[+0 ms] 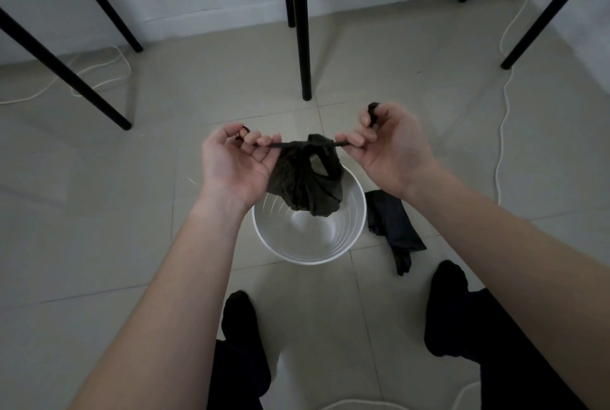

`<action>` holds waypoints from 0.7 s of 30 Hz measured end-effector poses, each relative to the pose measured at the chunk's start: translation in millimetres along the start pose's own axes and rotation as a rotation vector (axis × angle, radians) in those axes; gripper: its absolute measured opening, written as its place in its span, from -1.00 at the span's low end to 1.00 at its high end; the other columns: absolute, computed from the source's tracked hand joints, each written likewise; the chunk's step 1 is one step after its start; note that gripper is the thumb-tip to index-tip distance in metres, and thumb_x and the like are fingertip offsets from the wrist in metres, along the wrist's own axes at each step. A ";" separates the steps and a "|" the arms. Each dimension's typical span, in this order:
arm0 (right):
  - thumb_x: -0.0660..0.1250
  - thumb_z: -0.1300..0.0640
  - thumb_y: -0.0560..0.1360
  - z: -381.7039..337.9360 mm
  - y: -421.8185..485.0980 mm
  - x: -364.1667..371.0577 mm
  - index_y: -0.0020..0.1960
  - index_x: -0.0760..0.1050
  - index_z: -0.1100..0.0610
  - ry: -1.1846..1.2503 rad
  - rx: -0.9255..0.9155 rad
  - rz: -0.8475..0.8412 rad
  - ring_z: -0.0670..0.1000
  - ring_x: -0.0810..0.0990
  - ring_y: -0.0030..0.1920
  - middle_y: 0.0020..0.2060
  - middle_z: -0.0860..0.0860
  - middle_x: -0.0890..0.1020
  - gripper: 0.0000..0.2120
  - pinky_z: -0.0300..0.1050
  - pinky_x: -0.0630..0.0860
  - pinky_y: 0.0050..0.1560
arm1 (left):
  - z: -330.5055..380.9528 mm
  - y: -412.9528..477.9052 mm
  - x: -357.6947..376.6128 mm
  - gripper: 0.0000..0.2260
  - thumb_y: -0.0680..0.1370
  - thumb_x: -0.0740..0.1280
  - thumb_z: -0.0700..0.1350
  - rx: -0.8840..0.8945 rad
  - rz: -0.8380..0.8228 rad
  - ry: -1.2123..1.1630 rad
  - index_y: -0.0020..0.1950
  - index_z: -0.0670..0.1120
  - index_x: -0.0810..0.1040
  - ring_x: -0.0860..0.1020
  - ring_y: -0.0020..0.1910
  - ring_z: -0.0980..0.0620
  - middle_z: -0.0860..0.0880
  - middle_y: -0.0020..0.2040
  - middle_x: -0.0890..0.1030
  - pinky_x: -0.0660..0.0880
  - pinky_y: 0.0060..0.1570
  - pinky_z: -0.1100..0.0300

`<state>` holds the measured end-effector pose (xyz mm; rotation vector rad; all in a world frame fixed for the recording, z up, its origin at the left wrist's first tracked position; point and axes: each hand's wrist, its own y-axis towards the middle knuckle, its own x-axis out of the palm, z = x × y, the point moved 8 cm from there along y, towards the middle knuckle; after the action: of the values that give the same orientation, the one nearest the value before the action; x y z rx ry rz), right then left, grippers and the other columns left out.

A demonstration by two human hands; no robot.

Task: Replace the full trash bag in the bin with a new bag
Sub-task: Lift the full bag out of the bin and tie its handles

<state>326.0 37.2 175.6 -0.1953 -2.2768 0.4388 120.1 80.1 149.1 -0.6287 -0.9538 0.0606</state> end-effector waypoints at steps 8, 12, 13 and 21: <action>0.20 0.26 0.49 -26.2 3.4 5.0 -0.35 0.33 0.24 -0.913 -0.289 -0.042 0.02 0.35 -0.41 -0.48 0.00 0.38 -0.76 -0.10 0.44 -0.24 | 21.8 3.6 -5.9 -0.73 0.61 0.16 -0.19 0.129 0.104 0.222 -0.29 -0.03 0.26 0.09 -0.46 0.03 0.04 -0.38 0.13 0.21 -0.44 0.17; 0.22 0.15 0.42 -36.9 1.0 2.2 -0.32 0.38 0.32 -1.276 -0.374 -0.015 0.00 0.37 -0.38 -0.40 0.31 0.43 -0.75 -0.09 0.32 -0.28 | 58.9 1.9 -19.5 -0.74 0.57 0.18 -0.20 0.358 0.251 0.523 -0.28 0.01 0.23 0.07 -0.48 0.04 0.07 -0.44 0.14 0.14 -0.50 0.19; 0.22 0.11 0.40 -38.9 0.1 1.6 -0.31 0.39 0.30 -1.314 -0.381 -0.009 -0.01 0.36 -0.39 -0.39 0.32 0.42 -0.74 -0.13 0.30 -0.32 | 69.5 0.3 -20.8 -0.75 0.56 0.19 -0.20 0.428 0.277 0.635 -0.27 0.01 0.23 0.09 -0.48 0.04 0.09 -0.44 0.16 0.14 -0.50 0.20; 0.27 0.10 0.41 -13.4 -1.5 2.1 -0.21 0.54 0.09 -1.494 -0.327 -0.120 -0.09 0.39 -0.35 -0.37 -0.11 0.47 -0.90 -0.11 0.34 -0.26 | 32.8 4.0 -2.4 -0.60 0.32 0.54 0.13 0.468 -0.032 1.612 -0.13 0.02 0.36 0.37 -0.35 0.14 0.07 -0.25 0.47 0.39 -0.28 0.22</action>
<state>334.5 39.7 185.9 0.2082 -3.7943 0.0890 94.1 98.2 158.9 -0.0780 0.6131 -0.2272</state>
